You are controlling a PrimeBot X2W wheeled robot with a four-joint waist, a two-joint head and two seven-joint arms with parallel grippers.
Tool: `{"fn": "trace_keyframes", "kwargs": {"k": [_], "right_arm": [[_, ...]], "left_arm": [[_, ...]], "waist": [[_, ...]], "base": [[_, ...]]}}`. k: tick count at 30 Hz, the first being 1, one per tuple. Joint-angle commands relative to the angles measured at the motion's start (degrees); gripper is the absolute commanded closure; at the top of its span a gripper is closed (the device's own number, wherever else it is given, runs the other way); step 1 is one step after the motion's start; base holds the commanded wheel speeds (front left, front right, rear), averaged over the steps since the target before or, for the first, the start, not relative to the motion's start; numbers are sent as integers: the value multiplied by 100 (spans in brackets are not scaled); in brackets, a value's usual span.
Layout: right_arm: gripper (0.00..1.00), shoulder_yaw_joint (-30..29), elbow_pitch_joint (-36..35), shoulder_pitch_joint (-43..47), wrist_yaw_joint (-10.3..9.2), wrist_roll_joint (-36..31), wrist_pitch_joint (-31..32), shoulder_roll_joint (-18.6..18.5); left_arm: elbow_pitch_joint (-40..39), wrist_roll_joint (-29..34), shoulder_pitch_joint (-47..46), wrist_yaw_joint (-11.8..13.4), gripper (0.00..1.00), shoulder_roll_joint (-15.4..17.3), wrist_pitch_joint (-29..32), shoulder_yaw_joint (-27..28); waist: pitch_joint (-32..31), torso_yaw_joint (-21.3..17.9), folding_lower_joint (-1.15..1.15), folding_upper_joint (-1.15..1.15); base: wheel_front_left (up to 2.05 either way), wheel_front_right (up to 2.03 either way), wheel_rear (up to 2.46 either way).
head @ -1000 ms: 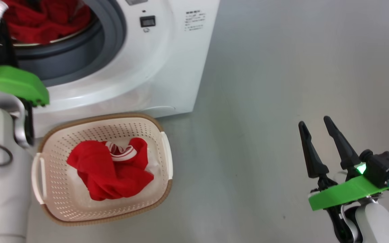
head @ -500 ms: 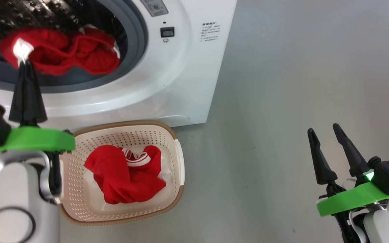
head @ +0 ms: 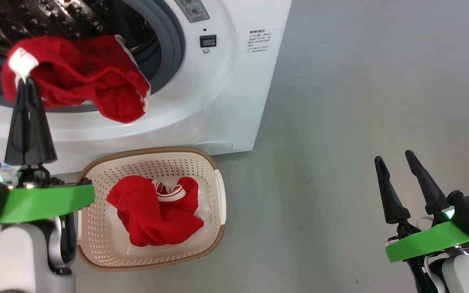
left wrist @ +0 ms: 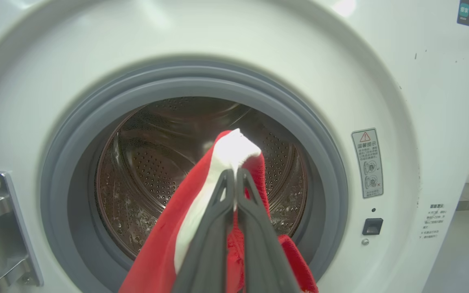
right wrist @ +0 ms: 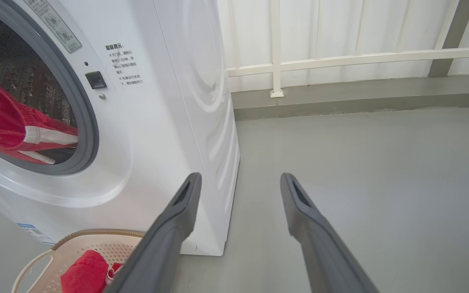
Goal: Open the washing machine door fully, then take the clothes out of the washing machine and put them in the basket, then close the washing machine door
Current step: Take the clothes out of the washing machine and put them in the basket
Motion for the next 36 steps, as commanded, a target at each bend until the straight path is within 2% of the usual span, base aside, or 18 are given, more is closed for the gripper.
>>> {"fn": "trace_keyframes", "kwargs": {"k": [1, 10, 16, 26, 36], "right_arm": [[0, 65, -148, 107, 28, -78, -37, -72], [0, 55, -169, 93, 28, -79, -37, -79], [0, 81, -172, 66, 28, -88, -37, -67], [0, 102, -197, -36, 28, -75, -37, -53], [0, 159, -224, -232, 28, -60, -37, -8]], "left_arm": [[-328, 36, 91, -16, 100, 94, -44, 125], [-1313, -2, 222, 173, 100, 77, -44, -44], [-1177, -47, 404, 249, 100, 75, -45, -192], [-87, -217, 745, 339, 100, 75, -45, -338], [1568, -52, 585, 146, 100, 75, -45, -318]], "waist": [[6, 6, 0, 0], [78, 18, 0, 0], [138, 8, 0, 0], [375, -13, 0, 0], [737, -88, 0, 0]], "base": [[0, 0, 0], [0, 0, 0], [0, 0, 0], [0, 0, 0], [0, 0, 0]]}}
